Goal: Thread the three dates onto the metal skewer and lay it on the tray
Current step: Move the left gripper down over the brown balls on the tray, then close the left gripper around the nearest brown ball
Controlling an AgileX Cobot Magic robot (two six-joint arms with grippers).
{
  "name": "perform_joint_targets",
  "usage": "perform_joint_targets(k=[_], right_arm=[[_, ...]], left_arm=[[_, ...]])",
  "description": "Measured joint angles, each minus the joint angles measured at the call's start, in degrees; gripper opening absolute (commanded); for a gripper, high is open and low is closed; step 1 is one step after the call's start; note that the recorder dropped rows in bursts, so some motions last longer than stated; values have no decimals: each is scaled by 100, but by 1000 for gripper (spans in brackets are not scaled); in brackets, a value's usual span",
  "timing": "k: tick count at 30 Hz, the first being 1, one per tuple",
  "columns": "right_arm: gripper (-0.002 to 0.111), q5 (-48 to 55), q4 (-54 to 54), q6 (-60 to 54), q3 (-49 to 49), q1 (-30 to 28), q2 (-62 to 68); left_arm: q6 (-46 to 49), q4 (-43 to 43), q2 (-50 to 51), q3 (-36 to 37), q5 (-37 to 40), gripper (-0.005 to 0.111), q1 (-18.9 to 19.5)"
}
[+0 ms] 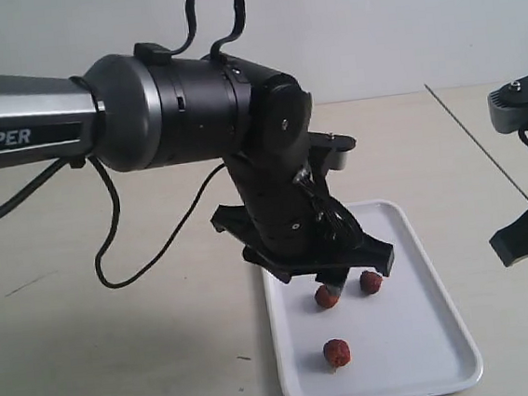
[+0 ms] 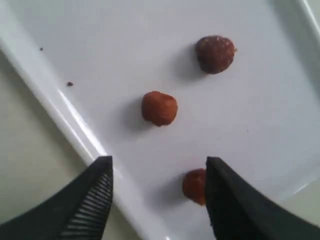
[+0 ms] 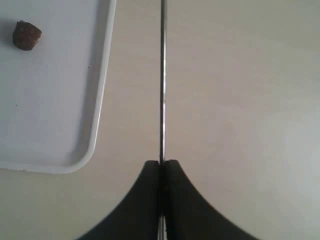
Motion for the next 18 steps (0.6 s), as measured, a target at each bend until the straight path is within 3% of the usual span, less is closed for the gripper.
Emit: perform_joint_targets(k=[7,18], right_arm=[[0,11,49,-34,0,0,0],[0,11,71,-44,0,0,0]], left_arm=[[1390,134,335,0,-654,54,0],[1979,375,676,0,-1036,54,0]])
